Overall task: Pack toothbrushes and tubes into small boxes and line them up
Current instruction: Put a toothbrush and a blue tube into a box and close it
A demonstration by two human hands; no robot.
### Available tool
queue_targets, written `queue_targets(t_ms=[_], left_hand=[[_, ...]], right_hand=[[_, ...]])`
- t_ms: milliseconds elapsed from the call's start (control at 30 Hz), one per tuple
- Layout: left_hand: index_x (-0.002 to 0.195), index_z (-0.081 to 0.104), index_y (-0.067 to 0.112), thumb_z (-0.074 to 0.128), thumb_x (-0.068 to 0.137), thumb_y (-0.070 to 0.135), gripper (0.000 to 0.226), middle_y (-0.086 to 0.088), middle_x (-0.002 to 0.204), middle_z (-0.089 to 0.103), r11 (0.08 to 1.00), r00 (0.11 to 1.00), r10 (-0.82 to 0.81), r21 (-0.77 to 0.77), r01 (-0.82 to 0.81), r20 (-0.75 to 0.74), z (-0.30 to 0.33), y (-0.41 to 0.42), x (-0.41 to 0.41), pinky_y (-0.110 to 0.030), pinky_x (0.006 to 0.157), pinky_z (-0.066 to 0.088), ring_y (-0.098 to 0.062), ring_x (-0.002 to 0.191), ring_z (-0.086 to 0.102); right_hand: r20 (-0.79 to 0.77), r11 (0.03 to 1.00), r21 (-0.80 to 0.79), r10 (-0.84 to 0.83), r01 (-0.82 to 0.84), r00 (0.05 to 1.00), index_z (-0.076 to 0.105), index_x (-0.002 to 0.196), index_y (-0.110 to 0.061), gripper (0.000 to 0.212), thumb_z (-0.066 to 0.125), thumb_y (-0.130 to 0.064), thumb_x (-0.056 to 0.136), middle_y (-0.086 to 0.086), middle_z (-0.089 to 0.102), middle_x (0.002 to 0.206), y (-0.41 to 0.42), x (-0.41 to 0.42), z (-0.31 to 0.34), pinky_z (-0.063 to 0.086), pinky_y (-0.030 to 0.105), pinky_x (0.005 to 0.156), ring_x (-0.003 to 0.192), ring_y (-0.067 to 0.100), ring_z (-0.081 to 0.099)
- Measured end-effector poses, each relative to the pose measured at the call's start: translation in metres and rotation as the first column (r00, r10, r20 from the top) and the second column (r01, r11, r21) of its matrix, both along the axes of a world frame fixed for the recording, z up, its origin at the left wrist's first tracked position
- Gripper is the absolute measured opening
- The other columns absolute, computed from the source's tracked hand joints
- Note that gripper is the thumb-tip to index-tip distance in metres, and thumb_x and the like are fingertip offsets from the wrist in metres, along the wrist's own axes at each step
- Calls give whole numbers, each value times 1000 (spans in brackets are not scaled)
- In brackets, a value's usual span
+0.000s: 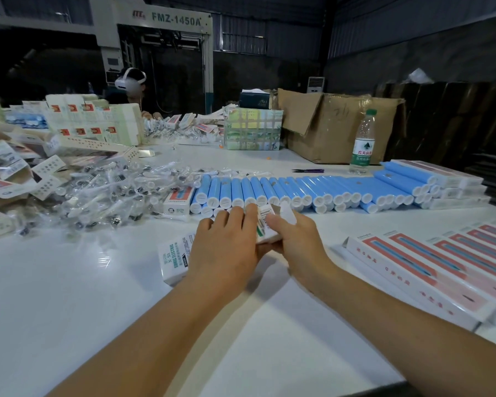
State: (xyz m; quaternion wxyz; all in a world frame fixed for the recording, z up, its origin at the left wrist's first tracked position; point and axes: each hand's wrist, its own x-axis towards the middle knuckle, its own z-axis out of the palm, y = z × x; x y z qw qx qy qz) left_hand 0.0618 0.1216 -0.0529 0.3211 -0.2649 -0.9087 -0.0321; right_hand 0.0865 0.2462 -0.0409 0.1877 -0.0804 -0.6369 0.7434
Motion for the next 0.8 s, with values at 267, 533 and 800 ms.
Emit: queue_targets(t_ms=[267,533,800], left_hand=[[147,16,9,34,94,47,67,-5,133,40,998,1000,0,-63,0,-4,-1,2,11,-36,92,32,-25,118,42],[147,9,15,33,97,52,67,-2,137,37,1000,1000,-7,-18,7,-1,0,-6,4,-35,96,31,-23,121,38],[142,38,10,34,87,57,73,-6,129,54,998,1000,-16,60,16,-1,9,-9,10,-38,88,40,-25,111,52]], right_hand=[[-113,571,806,-113,158,987,51,111,-10,24,35,-25,101,8,64,94,-7,11,-9,48,36,76,87,23,60],[18,987,-48,154,-153,988,67,96,-8,31,39,-20,101,12,73,93,-5,8,5,58,40,82,83,20,71],[-54,994,-11,106,-107,993,68,96,-10,30,39,-4,96,6,74,86,2,7,7,57,32,67,86,21,70]])
